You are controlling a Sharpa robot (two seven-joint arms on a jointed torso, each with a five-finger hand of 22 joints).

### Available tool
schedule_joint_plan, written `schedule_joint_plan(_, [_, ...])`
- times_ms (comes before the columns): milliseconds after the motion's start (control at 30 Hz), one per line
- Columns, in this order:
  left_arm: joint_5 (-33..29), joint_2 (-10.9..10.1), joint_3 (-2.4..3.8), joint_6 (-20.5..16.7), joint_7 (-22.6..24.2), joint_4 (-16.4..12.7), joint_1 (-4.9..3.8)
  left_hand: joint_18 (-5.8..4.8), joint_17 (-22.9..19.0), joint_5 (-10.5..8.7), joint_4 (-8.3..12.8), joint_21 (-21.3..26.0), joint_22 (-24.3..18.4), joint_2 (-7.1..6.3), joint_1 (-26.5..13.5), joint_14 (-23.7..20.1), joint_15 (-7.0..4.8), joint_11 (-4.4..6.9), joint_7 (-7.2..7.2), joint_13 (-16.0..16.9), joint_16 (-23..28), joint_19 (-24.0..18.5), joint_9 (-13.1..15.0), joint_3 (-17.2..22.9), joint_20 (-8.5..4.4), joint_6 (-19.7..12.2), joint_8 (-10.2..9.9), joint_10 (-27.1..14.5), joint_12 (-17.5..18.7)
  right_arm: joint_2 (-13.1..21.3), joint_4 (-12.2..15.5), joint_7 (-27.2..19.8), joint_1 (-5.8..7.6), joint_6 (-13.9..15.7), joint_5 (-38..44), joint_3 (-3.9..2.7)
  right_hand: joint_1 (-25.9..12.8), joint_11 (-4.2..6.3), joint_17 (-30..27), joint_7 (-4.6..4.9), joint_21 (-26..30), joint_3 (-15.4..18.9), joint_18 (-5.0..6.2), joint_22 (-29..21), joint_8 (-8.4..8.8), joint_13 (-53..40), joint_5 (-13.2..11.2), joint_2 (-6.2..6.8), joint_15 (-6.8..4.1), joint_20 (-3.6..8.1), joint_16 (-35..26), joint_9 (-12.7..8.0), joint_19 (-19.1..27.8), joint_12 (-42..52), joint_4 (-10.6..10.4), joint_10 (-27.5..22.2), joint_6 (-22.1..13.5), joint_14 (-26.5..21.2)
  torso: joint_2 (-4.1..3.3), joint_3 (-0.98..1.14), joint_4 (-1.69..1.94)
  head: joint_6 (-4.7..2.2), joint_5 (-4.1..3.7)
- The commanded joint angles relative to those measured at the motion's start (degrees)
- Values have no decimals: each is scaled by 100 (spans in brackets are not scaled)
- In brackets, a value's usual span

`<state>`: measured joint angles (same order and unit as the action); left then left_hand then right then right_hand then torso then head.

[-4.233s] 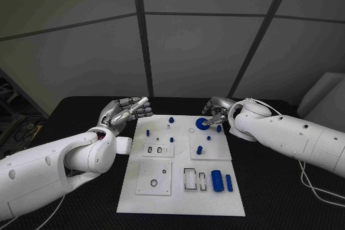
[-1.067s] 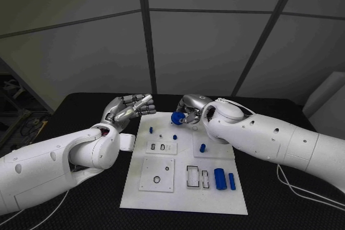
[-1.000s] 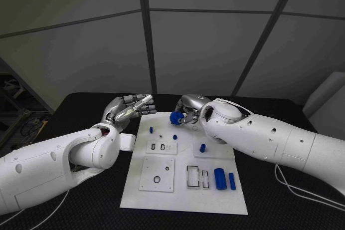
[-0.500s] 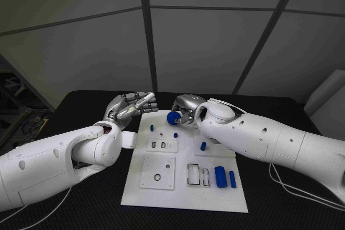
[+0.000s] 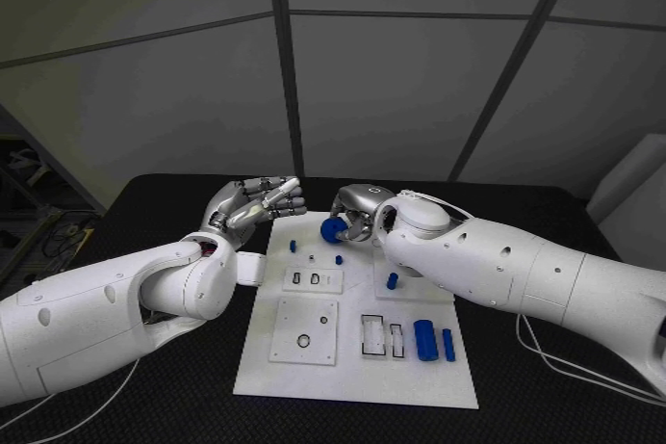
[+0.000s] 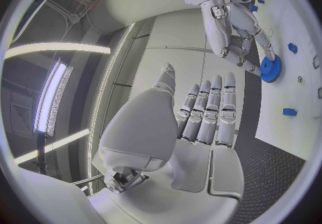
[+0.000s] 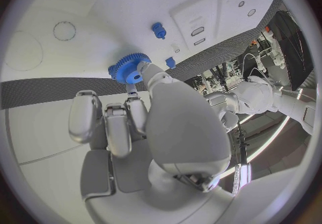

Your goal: Assemble the parts on the task board

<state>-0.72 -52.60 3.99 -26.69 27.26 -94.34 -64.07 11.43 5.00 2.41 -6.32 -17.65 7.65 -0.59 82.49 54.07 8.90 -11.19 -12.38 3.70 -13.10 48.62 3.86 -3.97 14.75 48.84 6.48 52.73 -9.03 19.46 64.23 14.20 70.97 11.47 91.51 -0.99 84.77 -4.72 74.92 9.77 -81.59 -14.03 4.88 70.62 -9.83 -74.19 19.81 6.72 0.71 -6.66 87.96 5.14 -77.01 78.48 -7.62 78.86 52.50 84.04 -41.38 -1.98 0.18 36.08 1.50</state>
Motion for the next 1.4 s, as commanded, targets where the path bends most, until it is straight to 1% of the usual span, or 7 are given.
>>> schedule_joint_plan(33, [57,7,4,28,16,-8,-9,-115,-5,29,35,19,-5,64,15,50,-6,-17,-174,-1,31,-5,-5,2,6,5,-34,-24,33,-24,-21,-28,9,-85,40,1,-80,-22,941,33,-10,-51,-95,-10,123,48,-37,16,-2,-23,11,-56,6,-61,34,-71,-148,472,-1,-6,8,5,-3])
schedule_joint_plan(200, [57,6,4,25,14,-7,-9,-115,-5,29,35,19,-5,64,15,50,-6,-17,-174,-1,31,-5,-5,2,6,5,-34,-24,33,-40,-50,-27,9,-123,40,4,-126,-37,946,41,-5,-80,-92,-16,241,103,-70,48,15,-44,13,-94,14,-106,82,-118,-305,473,0,-6,8,14,1])
schedule_joint_plan(433, [57,7,4,25,11,-5,-9,-115,-6,29,39,21,-7,66,15,50,-5,-17,-174,-1,32,-6,-5,1,6,5,-35,-24,34,-48,-87,-22,9,-189,34,8,-193,-56,954,58,9,-101,-87,-36,447,231,-127,81,34,-65,15,-131,34,-212,144,-229,-584,474,1,-2,-4,28,7])
schedule_joint_plan(767, [57,8,4,23,6,-2,-9,-115,-6,29,41,22,-8,67,16,51,-5,-17,-174,-1,32,-8,-5,1,7,6,-36,-23,35,-35,-81,-38,8,-326,3,13,-239,-62,956,63,18,-87,-83,-51,487,259,-146,102,40,-71,15,-126,47,-235,150,-253,-626,474,1,2,2,32,-9])
schedule_joint_plan(1167, [57,12,4,20,-2,4,-9,-115,-6,29,41,22,-8,67,16,51,-5,-17,-174,-1,32,-8,-5,1,7,6,-36,-23,35,-7,-16,-70,8,-316,-28,15,-281,-61,963,60,17,-76,-84,-46,482,211,-156,102,41,-75,18,-113,43,-196,142,-213,-597,475,2,0,2,42,-13])
schedule_joint_plan(1300, [57,11,4,20,-4,6,-9,-115,-6,29,41,22,-8,67,16,51,-5,-17,-174,-1,32,-8,-5,1,7,6,-36,-23,35,7,6,-65,8,-297,-30,15,-287,-61,960,60,17,-74,-84,-45,479,202,-157,102,41,-75,17,-110,43,-188,142,-204,-587,475,2,1,-2,33,-11])
schedule_joint_plan(1400, [57,10,4,22,-5,8,-9,-115,-6,29,41,22,-8,67,16,51,-5,-17,-174,-1,32,-8,-5,1,7,6,-36,-23,35,22,28,-60,8,-270,-31,15,-287,-61,960,60,17,-74,-84,-45,479,202,-157,102,41,-75,17,-110,43,-188,142,-204,-587,475,4,-1,2,40,-9])
